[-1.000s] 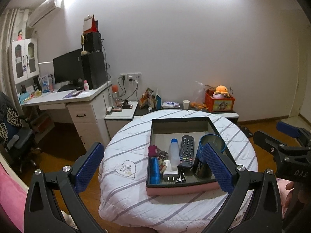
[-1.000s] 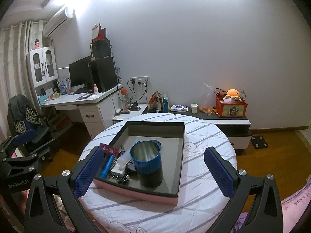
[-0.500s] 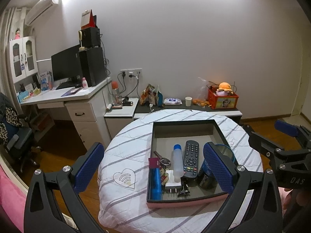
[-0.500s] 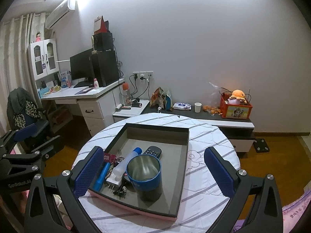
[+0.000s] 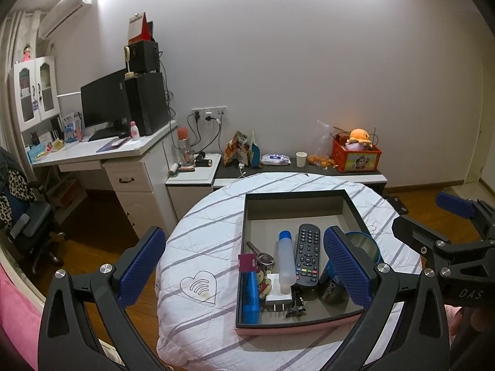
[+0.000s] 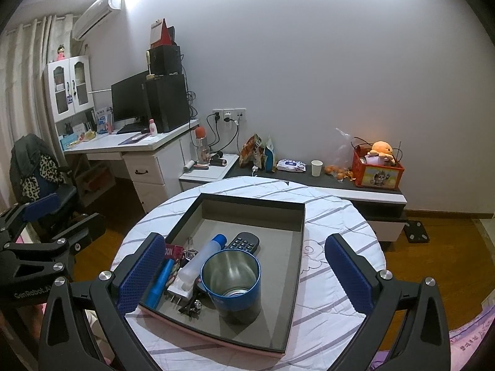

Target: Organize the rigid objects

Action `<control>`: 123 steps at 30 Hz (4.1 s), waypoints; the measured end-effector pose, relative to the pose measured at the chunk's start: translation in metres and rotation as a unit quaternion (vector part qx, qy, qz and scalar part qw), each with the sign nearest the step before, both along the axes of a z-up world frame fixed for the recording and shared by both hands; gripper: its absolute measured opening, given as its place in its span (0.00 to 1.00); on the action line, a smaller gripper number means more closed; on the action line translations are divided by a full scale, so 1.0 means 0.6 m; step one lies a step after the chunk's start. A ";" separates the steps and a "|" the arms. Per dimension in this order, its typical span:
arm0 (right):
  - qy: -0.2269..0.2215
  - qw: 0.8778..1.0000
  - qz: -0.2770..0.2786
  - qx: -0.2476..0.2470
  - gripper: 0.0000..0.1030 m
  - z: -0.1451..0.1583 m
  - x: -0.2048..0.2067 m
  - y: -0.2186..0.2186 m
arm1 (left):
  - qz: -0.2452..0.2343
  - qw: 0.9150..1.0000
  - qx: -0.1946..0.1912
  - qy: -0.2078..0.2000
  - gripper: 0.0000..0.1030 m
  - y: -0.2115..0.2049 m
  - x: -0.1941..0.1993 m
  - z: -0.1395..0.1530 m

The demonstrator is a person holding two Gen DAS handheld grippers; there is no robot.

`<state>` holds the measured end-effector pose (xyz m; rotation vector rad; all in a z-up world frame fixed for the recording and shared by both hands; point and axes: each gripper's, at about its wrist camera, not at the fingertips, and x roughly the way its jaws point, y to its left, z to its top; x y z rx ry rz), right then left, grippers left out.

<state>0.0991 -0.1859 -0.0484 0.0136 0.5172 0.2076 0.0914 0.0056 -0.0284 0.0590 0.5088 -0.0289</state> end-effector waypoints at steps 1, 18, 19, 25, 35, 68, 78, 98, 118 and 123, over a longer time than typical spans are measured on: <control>-0.001 1.000 -0.001 0.000 1.00 0.001 -0.001 0.000 | -0.001 1.000 -0.001 -0.001 1.00 0.001 -0.001 0.000; -0.015 1.000 0.005 0.002 1.00 -0.002 -0.005 0.003 | -0.001 0.999 -0.007 -0.032 1.00 0.009 -0.026 0.008; -0.017 1.000 0.005 0.002 1.00 -0.003 -0.006 0.004 | -0.001 0.999 -0.006 -0.038 1.00 0.009 -0.031 0.009; -0.027 1.000 0.005 -0.002 1.00 0.000 -0.025 0.010 | -0.002 0.999 -0.003 -0.051 1.00 0.010 -0.049 0.014; -0.056 0.998 0.009 -0.010 1.00 0.008 -0.070 0.021 | -0.004 0.997 -0.015 -0.078 1.00 0.021 -0.088 0.021; -0.122 0.992 -0.017 -0.022 1.00 0.017 -0.256 0.034 | -0.028 0.993 -0.010 -0.116 1.00 0.007 -0.262 0.027; -0.139 0.990 -0.023 -0.011 1.00 0.013 -0.282 0.028 | -0.033 0.991 0.003 -0.126 1.00 0.003 -0.291 0.025; -0.133 0.991 -0.027 -0.012 1.00 -0.005 -0.281 0.030 | -0.031 0.991 0.001 -0.133 1.00 0.003 -0.286 0.012; -0.126 0.992 -0.025 -0.014 1.00 -0.007 -0.279 0.031 | -0.033 0.991 0.003 -0.130 1.00 0.003 -0.283 0.004; -0.125 0.992 -0.026 -0.014 1.00 -0.009 -0.279 0.031 | -0.034 0.991 0.004 -0.129 1.00 0.002 -0.283 0.004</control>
